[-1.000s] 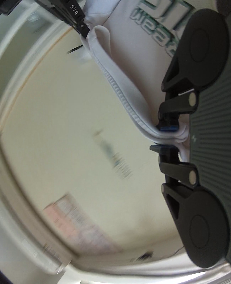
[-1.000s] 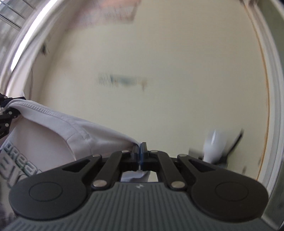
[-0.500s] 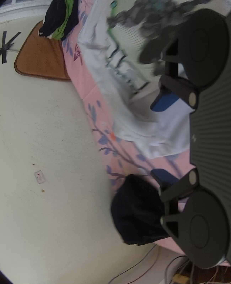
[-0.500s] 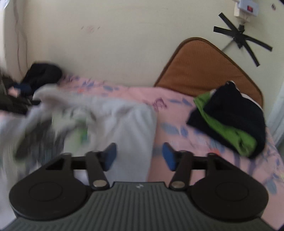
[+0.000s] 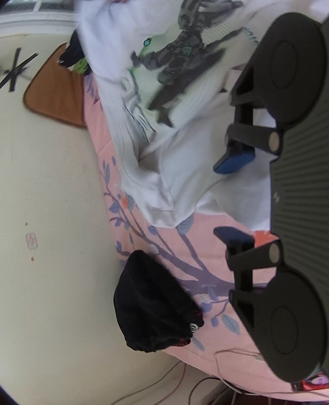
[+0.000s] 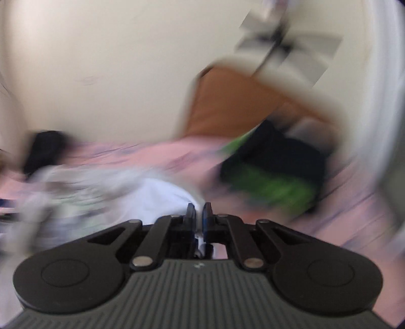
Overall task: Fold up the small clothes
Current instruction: 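Hold the T-shirt with both grippers and shake it out in the air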
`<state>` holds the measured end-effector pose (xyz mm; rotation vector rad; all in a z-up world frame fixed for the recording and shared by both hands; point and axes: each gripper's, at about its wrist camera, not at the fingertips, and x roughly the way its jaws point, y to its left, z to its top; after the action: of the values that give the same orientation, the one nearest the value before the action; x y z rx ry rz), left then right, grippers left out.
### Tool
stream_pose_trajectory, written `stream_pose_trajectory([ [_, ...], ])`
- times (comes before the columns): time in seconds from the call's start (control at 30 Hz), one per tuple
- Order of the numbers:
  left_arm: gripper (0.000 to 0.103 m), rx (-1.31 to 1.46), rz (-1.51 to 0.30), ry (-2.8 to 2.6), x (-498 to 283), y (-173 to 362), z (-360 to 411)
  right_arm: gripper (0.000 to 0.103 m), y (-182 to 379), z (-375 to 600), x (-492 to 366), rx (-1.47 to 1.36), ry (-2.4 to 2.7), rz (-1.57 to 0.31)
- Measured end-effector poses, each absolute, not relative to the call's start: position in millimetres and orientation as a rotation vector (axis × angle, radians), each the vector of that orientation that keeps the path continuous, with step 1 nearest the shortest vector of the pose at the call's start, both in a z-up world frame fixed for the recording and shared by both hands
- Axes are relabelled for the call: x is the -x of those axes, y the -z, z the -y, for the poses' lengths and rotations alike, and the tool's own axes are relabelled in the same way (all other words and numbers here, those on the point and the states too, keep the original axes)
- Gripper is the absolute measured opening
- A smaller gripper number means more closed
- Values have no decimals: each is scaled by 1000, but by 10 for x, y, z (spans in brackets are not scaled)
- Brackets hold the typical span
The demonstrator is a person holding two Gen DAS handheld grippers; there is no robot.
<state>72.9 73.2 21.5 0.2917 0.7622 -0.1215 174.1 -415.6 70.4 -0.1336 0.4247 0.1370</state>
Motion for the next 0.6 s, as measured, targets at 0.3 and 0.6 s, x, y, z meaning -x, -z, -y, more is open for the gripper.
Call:
stream_pose_trajectory([
  [0.3,84,-325,-699,196,-630,-227,-538,38,-796,4182,-1804,295,-58,-409],
  [0.6,6,-445,-728,134,-838,-68,-462,60,-569,3044,-2298,376,-398,-463],
])
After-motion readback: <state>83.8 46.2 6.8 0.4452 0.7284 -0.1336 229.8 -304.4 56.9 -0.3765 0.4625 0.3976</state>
